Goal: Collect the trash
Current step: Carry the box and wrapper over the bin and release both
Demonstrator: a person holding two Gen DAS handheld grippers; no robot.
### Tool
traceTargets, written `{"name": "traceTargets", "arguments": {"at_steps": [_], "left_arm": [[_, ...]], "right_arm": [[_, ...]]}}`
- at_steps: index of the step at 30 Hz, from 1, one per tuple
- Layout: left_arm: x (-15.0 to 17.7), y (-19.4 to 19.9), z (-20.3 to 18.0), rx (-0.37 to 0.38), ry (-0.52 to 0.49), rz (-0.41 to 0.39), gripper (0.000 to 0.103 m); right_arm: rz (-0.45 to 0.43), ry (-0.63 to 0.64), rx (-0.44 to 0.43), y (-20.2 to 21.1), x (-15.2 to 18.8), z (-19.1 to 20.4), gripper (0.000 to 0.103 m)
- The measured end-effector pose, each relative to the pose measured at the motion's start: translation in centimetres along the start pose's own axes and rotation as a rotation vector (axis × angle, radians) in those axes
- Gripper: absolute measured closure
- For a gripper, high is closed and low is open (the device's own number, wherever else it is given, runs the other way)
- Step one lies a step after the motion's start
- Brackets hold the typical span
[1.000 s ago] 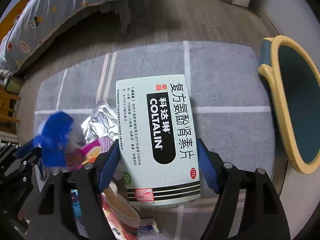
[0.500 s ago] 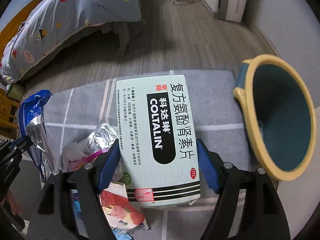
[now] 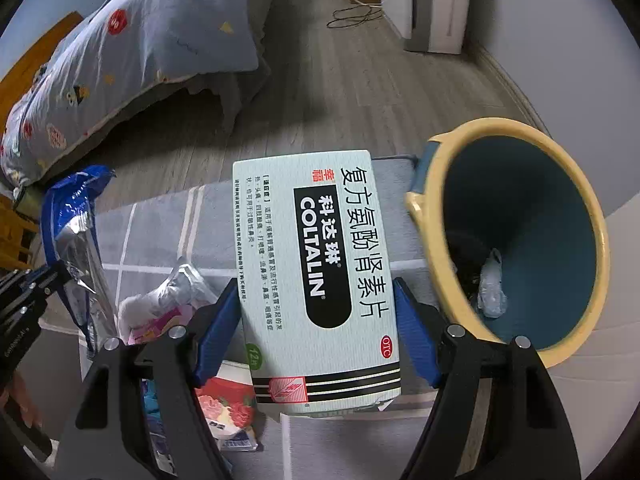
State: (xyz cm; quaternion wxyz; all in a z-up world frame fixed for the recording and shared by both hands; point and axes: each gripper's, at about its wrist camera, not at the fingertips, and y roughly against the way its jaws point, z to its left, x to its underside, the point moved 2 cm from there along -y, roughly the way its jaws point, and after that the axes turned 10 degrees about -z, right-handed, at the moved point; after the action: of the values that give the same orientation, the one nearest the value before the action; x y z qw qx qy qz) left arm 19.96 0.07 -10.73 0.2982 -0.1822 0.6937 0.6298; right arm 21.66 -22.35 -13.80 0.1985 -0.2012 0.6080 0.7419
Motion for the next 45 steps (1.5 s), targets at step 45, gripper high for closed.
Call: {"name": "traceTargets", "arguments": {"at_steps": [45], "left_arm": [[-7.7, -8.4, -22.7, 0.21, -0.085, 0.107, 0.091]], "right_arm": [[-0.036, -0.36, 0.109, 1.4, -0.5, -22.0, 0.03]]}}
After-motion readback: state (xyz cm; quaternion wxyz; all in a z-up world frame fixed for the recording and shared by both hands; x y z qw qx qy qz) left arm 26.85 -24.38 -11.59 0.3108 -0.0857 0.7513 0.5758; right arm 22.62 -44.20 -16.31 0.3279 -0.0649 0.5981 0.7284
